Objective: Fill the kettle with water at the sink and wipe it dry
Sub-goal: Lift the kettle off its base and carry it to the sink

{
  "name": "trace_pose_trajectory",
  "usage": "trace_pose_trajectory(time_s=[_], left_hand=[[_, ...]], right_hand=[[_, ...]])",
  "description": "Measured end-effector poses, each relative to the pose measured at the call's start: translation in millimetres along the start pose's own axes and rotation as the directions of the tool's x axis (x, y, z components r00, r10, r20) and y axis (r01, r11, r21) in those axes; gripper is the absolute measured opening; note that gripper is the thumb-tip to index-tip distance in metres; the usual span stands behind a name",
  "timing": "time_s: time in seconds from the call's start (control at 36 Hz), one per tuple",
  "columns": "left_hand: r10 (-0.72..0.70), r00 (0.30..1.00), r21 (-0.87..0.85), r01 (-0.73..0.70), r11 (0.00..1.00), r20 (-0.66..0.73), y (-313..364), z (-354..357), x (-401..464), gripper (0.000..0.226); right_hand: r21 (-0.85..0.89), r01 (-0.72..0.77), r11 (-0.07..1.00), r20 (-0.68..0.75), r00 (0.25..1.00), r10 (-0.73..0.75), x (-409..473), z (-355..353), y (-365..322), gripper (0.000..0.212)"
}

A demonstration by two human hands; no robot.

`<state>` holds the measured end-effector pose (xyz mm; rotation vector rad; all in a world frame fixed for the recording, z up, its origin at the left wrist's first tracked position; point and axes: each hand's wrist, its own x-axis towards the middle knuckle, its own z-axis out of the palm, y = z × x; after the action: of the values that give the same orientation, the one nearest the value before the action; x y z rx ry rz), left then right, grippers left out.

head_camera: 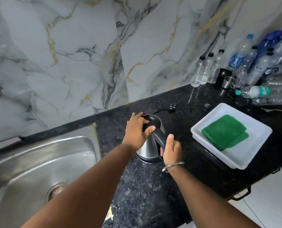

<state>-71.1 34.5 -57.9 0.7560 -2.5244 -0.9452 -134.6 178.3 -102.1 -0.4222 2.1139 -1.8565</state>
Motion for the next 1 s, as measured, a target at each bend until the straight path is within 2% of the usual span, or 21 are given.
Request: trace_pose_trajectory(time_s=[0.11, 0.25, 0.39, 0.5, 0.64, 0.75, 0.89, 1.0], left_hand=[[-0.047, 0.999, -0.023, 0.047, 0.999, -0.013, -0.1, 0.1, 5.9, 0.041], [-0.059, 0.997, -0.067, 0.056, 0.996, -0.049, 9.4, -2.6, 1.0, 0.038], [0.097, 0.989, 0.012, -0.096, 0.995, -0.107, 22.1, -16.6, -6.5, 0.035], [0.185, 0.965, 0.089, -0.171, 0.981, -0.185, 17.2, -39.5, -16.3, 0.029], [0.309, 0.912, 0.166, -0.272, 0.948, -0.268, 9.0, -85.6, -29.9, 0.042], [0.229, 0.895, 0.085, -0.213, 0.973, -0.384, -0.2, -130.4, -52.6, 0.048], [-0.008, 0.874, -0.175, -0.089, 0.981, -0.486, -25.6, -184.7, -100.2, 0.050], [-0.036, 0.862, -0.108, -0.021, 0.994, -0.506, -50.9, -230.2, -141.5, 0.045]], right_hand=[[-0.038, -0.018, 0.999, -0.053, 0.998, 0.016, 2.3, 2.3, 8.6, 0.077], [-0.026, -0.024, 0.999, -0.049, 0.999, 0.023, 1.9, 3.2, 10.7, 0.066], [-0.010, -0.025, 1.000, -0.070, 0.997, 0.025, 5.0, 2.8, 4.1, 0.077], [-0.054, 0.053, 0.997, -0.006, 0.999, -0.053, 12.6, 3.7, -8.3, 0.077], [-0.108, 0.163, 0.981, 0.063, 0.986, -0.157, 22.6, 25.4, -39.1, 0.076], [-0.190, 0.269, 0.944, 0.185, 0.954, -0.235, 19.1, 64.9, -69.4, 0.067], [-0.200, 0.367, 0.908, 0.361, 0.889, -0.280, -10.3, 128.0, -90.9, 0.075], [-0.204, 0.426, 0.882, 0.460, 0.836, -0.298, -47.5, 181.0, -101.0, 0.085]])
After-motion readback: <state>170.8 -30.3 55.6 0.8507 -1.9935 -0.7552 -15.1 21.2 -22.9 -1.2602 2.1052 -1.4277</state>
